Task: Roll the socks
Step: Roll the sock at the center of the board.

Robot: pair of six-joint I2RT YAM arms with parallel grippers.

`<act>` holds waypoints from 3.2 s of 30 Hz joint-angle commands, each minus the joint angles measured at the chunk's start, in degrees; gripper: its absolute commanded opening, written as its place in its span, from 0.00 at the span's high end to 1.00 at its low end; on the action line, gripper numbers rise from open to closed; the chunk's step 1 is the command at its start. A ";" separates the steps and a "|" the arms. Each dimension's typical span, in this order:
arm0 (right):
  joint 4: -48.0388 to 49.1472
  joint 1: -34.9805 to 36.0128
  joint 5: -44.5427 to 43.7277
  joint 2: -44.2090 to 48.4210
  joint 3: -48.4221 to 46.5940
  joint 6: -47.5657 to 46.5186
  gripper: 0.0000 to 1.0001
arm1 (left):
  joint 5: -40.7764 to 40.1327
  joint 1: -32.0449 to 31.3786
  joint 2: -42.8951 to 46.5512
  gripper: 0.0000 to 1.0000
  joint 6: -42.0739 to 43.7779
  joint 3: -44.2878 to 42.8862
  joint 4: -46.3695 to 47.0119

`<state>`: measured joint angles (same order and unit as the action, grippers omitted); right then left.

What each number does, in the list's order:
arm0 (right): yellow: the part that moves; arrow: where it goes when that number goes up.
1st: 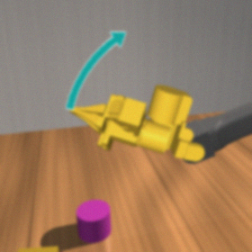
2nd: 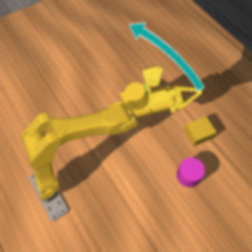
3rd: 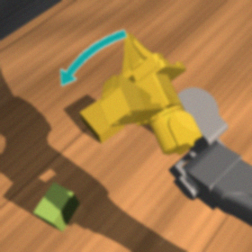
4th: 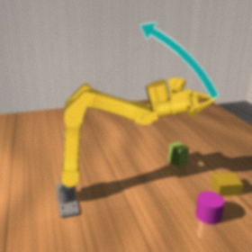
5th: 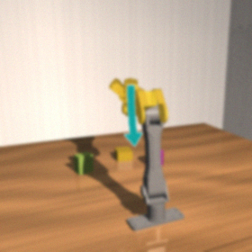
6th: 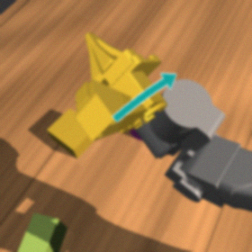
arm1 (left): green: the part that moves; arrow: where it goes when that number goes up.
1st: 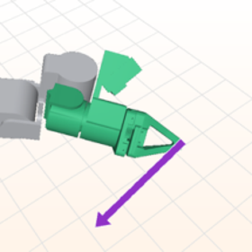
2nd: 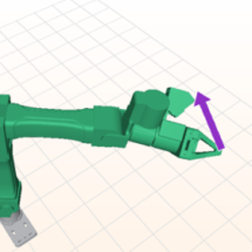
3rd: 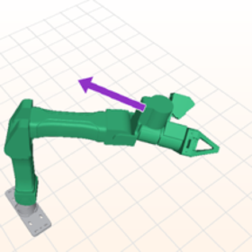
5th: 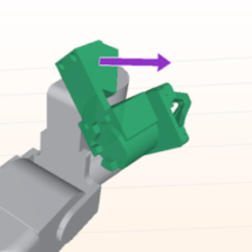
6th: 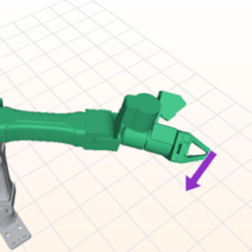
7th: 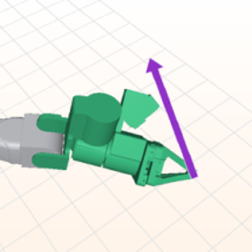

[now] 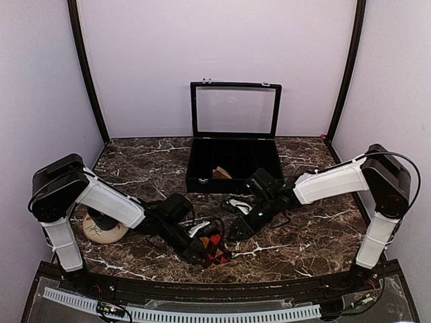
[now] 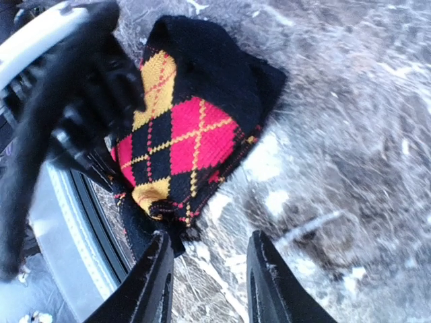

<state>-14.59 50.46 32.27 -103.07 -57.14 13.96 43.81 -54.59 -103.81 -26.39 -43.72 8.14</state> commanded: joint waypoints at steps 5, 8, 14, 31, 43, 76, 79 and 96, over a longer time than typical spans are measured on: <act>4.26 -0.05 -12.83 12.32 8.92 -2.43 0.65 | 1.26 0.78 -3.09 1.00 -1.40 -2.26 -3.42; 5.37 0.86 -17.95 17.43 12.40 -4.36 0.65 | 2.74 1.26 -3.67 1.00 -2.24 -2.46 -3.77; 7.96 8.49 -29.57 23.87 16.69 -8.92 0.64 | 5.08 2.66 -4.07 1.00 -3.72 -2.34 -5.13; 7.44 34.43 -57.70 12.68 9.31 -24.13 0.52 | 14.07 7.60 -9.31 1.00 -3.54 -5.99 -8.47; 8.52 35.94 -57.72 6.27 5.65 -30.69 0.52 | 16.47 8.91 -11.15 1.00 0.85 -8.49 -14.80; 8.86 29.59 -51.41 -1.88 2.69 -37.27 0.67 | 19.54 11.47 -13.48 1.00 5.51 -11.27 -20.52; 8.34 29.52 -50.68 -2.71 3.00 -36.49 0.73 | 19.90 11.72 -13.57 1.00 5.84 -11.40 -20.79; 1.71 26.27 -41.60 -4.79 0.44 -31.42 0.93 | 15.73 12.21 -11.88 0.87 4.95 -10.21 -20.14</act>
<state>-6.94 78.74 -16.12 -104.90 -55.96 -19.99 65.67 -43.20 -116.03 -21.21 -55.16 -10.04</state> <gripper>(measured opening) 0.081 0.050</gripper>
